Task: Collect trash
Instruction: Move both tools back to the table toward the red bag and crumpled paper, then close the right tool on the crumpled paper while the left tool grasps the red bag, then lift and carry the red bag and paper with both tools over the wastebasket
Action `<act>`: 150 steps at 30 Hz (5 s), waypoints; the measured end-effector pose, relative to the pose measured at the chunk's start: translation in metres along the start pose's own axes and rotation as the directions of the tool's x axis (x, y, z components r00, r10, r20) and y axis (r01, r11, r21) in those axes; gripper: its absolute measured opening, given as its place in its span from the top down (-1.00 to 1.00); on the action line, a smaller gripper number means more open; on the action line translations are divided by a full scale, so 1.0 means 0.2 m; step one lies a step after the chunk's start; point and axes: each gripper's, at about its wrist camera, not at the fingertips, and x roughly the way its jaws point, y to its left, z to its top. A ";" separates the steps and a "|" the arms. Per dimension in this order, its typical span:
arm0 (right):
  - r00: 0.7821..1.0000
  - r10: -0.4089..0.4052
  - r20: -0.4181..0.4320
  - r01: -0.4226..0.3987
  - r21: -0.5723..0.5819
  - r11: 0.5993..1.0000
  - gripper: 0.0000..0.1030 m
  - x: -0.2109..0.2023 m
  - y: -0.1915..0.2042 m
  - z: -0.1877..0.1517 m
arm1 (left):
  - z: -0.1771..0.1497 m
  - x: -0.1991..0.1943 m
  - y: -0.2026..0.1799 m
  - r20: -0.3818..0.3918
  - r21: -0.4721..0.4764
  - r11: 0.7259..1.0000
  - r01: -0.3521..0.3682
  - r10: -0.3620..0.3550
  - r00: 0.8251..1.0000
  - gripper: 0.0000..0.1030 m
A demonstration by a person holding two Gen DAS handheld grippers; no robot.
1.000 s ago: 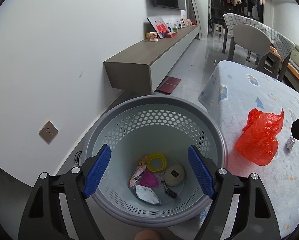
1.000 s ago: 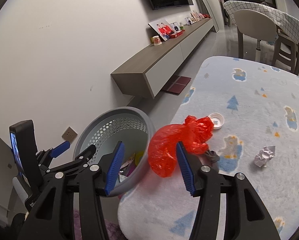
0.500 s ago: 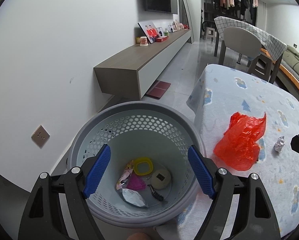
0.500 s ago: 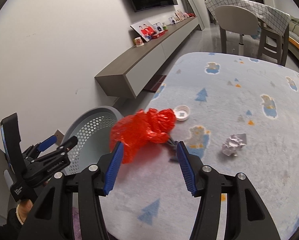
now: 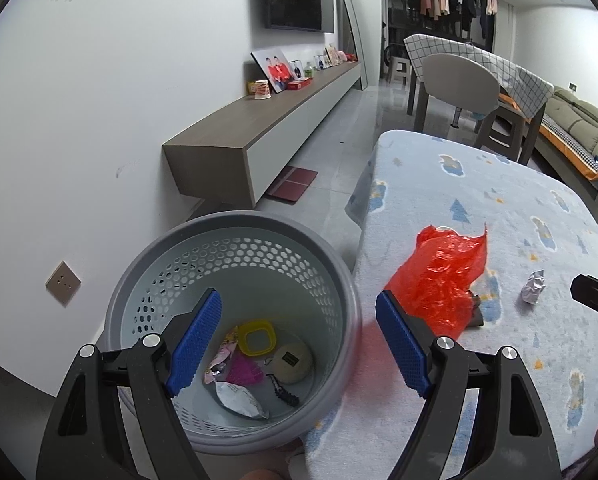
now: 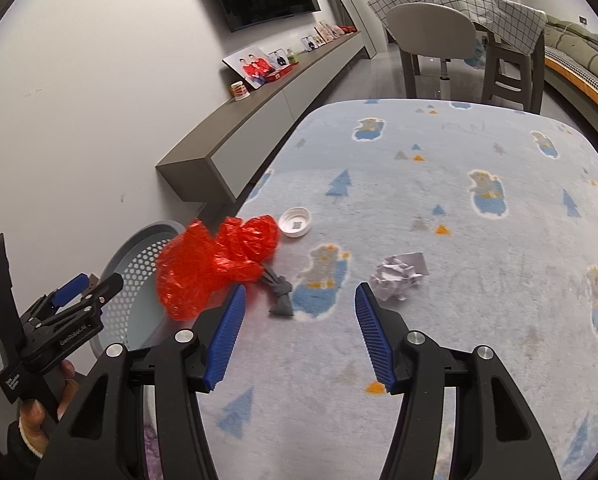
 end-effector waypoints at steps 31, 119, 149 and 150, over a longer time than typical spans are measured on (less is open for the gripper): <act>0.983 -0.141 -0.119 0.146 0.033 0.989 -0.16 0.29 -0.29 -0.02 | 0.01 0.04 -0.20 -0.011 0.037 0.997 0.071 -0.071 0.997 -0.68; 0.996 -0.051 -0.068 0.059 0.132 0.989 0.28 0.23 -0.22 0.11 | 0.03 0.12 -0.39 -0.011 0.099 0.979 0.180 -0.180 0.984 0.43; 0.997 0.053 -0.050 -0.051 0.042 0.998 0.28 0.27 0.23 0.15 | 0.03 0.03 -0.04 0.040 0.025 0.998 0.065 -0.066 0.997 0.43; 0.997 0.057 -0.052 -0.056 0.036 0.998 0.28 0.27 0.25 0.15 | 0.03 0.03 -0.02 0.041 0.020 0.998 0.060 -0.060 0.997 0.43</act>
